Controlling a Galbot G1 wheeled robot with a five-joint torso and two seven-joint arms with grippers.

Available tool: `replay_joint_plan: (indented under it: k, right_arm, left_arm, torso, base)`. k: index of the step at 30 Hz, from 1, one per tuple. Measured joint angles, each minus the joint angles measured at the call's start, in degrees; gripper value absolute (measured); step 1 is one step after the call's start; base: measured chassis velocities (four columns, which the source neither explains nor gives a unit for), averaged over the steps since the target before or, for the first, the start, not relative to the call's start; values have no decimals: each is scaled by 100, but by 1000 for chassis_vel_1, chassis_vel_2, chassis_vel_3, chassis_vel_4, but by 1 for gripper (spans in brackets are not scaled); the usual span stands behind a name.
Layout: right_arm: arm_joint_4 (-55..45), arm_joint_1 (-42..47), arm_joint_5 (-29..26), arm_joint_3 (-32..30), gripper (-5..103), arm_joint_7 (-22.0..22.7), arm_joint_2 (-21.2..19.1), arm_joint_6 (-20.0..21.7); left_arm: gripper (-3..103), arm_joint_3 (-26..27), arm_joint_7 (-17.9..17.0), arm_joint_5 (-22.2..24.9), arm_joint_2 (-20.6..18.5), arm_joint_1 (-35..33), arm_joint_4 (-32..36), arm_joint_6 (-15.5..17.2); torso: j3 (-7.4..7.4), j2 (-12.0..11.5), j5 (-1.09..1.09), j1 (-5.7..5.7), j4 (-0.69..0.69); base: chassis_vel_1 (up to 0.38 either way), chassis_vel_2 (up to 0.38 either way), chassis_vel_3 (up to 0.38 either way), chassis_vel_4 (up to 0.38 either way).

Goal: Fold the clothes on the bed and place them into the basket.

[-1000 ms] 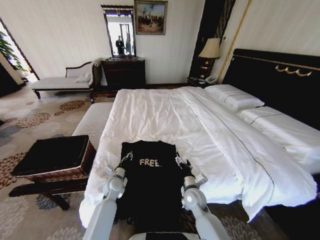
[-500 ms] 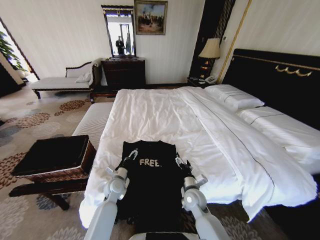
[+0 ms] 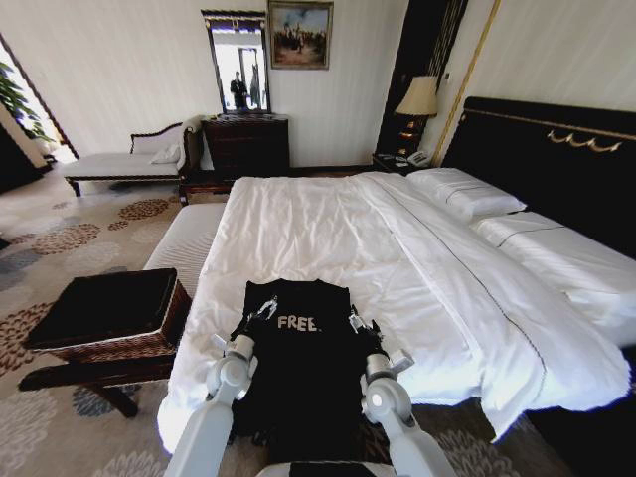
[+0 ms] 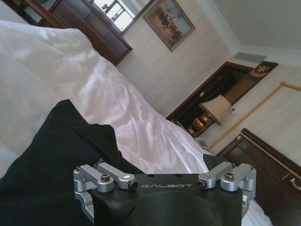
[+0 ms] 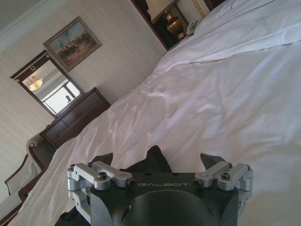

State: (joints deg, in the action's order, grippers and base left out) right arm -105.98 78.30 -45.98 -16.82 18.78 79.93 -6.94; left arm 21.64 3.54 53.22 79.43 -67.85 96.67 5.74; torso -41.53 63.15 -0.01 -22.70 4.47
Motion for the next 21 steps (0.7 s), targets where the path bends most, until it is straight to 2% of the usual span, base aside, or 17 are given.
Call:
replay_joint_plan:
  k: [3, 4, 6, 8, 9, 10, 15, 18, 21]
  right_arm:
    - [-21, 33, 44, 9, 100, 1, 32, 0]
    - [-21, 33, 44, 9, 100, 1, 32, 0]
    - [-37, 63, 84, 9, 100, 2, 53, 0]
    - [-39, 78, 109, 11, 100, 3, 66, 0]
    - [-39, 78, 109, 11, 100, 3, 66, 0]
    - [-40, 92, 136, 18, 100, 5, 84, 0]
    - [-48, 110, 192, 34, 100, 20, 142, 4]
    - [-52, 130, 219, 40, 100, 28, 156, 11]
    - [-40, 138, 237, 39, 100, 28, 157, 11]
  left_arm:
    - [100, -126, 126, -792, -207, 16, -141, -294]
    - [100, -126, 126, -792, -207, 16, -141, -294]
    - [100, -219, 218, -1843, -400, 4, -312, -761]
    - [100, -263, 259, -2377, -484, -18, -394, -999]
    - [100, -263, 259, -2377, -484, -18, -394, -999]
    - [100, -324, 301, -2763, -561, -48, -448, -1173]
    - [100, -428, 377, -3174, -603, -70, -529, -1355]
    - [100, -511, 404, -3599, -606, 37, -709, -1471]
    - [100, -579, 405, -3768, -621, 116, -815, -1495]
  torso:
    - [0, 0, 0, 0, -1]
    - [0, 0, 0, 0, -1]
    - [0, 0, 0, 0, 0]
    - [0, 0, 0, 0, -1]
    - [0, 0, 0, 0, -1]
    - [0, 0, 0, 0, -1]
    - [0, 0, 0, 0, -1]
    - [0, 0, 0, 0, 0]
    - [0, 0, 0, 0, 0]
  base:
    - [0, 0, 0, 0]
    - [0, 0, 0, 0]
    - [0, 0, 0, 0]
    - [0, 0, 0, 0]
    - [0, 0, 0, 0]
    - [0, 0, 0, 0]
    - [0, 0, 0, 0]
    - [0, 0, 0, 0]
    - [0, 0, 0, 0]
